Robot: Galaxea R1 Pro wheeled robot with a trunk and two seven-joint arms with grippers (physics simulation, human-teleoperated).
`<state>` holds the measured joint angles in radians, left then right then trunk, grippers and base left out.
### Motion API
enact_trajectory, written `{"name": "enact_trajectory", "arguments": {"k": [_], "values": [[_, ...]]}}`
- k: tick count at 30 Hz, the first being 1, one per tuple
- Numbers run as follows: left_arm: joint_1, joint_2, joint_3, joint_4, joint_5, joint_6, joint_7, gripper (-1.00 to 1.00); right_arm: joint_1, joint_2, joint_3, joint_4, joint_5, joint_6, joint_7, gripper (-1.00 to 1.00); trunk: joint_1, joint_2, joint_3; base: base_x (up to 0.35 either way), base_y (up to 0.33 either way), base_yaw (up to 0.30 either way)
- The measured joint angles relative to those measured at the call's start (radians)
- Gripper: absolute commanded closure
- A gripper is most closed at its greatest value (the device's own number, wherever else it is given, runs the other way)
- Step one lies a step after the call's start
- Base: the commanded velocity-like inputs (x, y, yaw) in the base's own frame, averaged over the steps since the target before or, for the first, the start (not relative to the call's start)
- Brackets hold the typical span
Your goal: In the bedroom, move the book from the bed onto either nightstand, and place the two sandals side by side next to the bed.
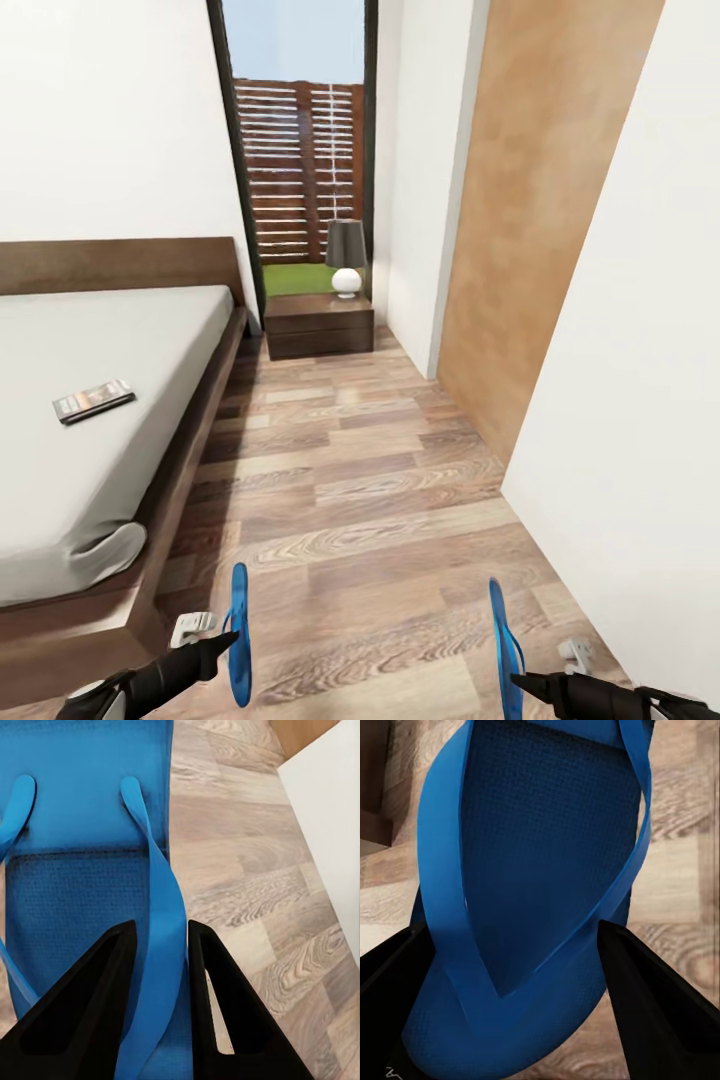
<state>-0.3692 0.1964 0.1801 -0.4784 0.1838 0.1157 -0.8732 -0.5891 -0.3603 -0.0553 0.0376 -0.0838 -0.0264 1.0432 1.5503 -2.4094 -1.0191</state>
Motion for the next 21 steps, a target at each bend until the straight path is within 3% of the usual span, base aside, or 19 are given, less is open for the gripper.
{"name": "enact_trajectory", "arguments": {"k": [7, 21], "values": [[0.0, 0.0, 0.0, 0.0, 0.0, 0.0, 0.0, 1.0, 0.0, 0.0, 0.0, 0.0, 0.0, 0.0, 0.0, 1.0, 0.0, 0.0, 0.0, 0.267, -0.165, 0.0], [0.001, 0.0, 0.0, 0.0, -0.001, 0.0, 0.002, 1.0, 0.0, 0.0, 0.001, 0.0, 0.0, 0.0, -0.002, 1.0, 0.0, 0.0, 0.0, 0.312, -0.007, 0.0]]}}
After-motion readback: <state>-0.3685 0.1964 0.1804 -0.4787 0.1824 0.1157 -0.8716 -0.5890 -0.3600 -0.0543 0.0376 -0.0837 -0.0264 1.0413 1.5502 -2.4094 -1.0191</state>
